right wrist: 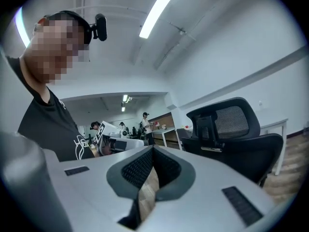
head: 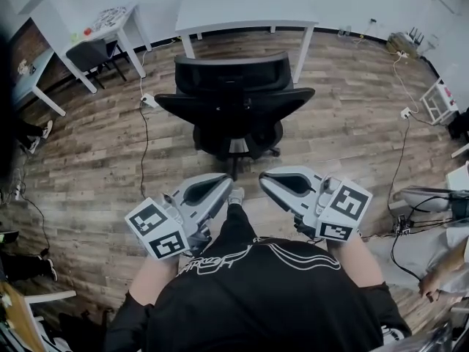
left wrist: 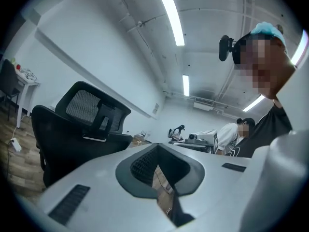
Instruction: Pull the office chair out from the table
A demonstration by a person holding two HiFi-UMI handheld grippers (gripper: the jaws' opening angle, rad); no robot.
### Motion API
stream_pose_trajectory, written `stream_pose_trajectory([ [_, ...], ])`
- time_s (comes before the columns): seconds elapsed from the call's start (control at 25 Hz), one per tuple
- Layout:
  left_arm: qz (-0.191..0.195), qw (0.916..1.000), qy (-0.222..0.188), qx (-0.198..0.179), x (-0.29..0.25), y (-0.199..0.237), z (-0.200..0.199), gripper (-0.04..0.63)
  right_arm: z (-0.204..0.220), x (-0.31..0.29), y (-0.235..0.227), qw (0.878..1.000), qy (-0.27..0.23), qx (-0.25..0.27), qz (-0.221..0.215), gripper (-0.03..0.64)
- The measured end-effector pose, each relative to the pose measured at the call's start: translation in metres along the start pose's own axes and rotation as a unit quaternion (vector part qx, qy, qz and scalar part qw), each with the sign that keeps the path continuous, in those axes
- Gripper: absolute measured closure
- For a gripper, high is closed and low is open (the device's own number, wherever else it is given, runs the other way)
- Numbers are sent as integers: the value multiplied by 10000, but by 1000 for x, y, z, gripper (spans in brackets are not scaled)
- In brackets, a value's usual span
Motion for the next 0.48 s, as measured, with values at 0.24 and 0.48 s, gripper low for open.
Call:
stream_pose_trajectory([
  [0.24,-128,9998,-27,-155,-2,0,-1,589,4,1,-6,10000,25,-50,63,583],
  [0.48,-94,9997,6,-229,-5,1,4,589,10,5,-10,9998,33,-84,185,583],
])
Point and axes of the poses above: the fingertips, and each gripper's own axes: x backward along the fingers, y to its left, z out of its underside, the point moved 10 cm from there along x, backward along the fingers, and after that the axes turned 10 degrees about -x, right-handed, at the moved point
